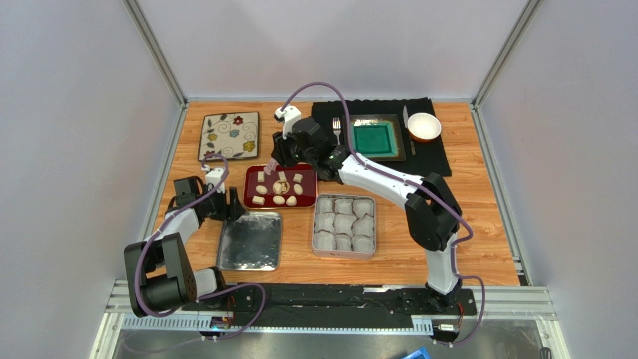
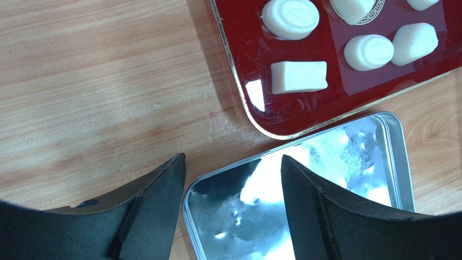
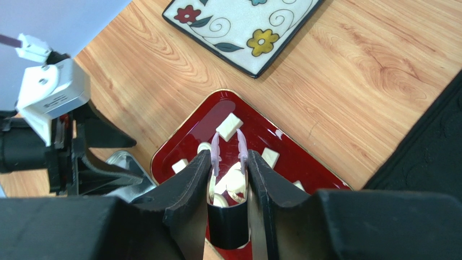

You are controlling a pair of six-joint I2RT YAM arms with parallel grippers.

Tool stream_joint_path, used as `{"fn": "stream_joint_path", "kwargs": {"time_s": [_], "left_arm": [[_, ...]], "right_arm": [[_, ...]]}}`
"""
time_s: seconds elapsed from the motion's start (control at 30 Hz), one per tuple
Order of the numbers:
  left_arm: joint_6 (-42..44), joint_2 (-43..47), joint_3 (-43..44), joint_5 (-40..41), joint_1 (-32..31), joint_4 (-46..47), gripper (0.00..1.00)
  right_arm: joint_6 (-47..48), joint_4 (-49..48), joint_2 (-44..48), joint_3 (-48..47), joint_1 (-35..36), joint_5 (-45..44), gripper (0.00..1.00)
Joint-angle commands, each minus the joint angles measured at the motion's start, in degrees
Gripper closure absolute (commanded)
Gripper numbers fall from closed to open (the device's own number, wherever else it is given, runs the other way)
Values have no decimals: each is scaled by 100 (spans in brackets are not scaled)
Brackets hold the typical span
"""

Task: Pack the chocolate
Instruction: Move the plate to the center of the board, then pick up the fake chocolate from the plate.

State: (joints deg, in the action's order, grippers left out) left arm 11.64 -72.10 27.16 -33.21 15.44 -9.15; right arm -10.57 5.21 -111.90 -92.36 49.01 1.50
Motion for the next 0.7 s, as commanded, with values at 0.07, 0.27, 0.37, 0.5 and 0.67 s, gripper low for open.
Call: {"fn": "stream_joint_path", "kwargs": {"time_s": [0.07, 0.27, 0.37, 0.5, 0.67], "left_arm": [[-4, 213, 61, -80, 46, 133, 27], [-21, 222, 79, -89, 205, 62, 27], [-4, 284, 70, -115, 258, 10, 27], [58, 406, 70, -142, 302, -43, 27], [32, 512, 44, -221, 381, -61, 27]], "right_arm": [[152, -20, -639, -889, 64, -150, 68], [99, 32, -1035, -1345, 73, -326, 69], [64, 41, -1194, -1521, 108, -352, 69], [64, 67, -1343, -1689, 178, -475, 69], [-24, 76, -1475, -1794, 222, -562, 68]]}}
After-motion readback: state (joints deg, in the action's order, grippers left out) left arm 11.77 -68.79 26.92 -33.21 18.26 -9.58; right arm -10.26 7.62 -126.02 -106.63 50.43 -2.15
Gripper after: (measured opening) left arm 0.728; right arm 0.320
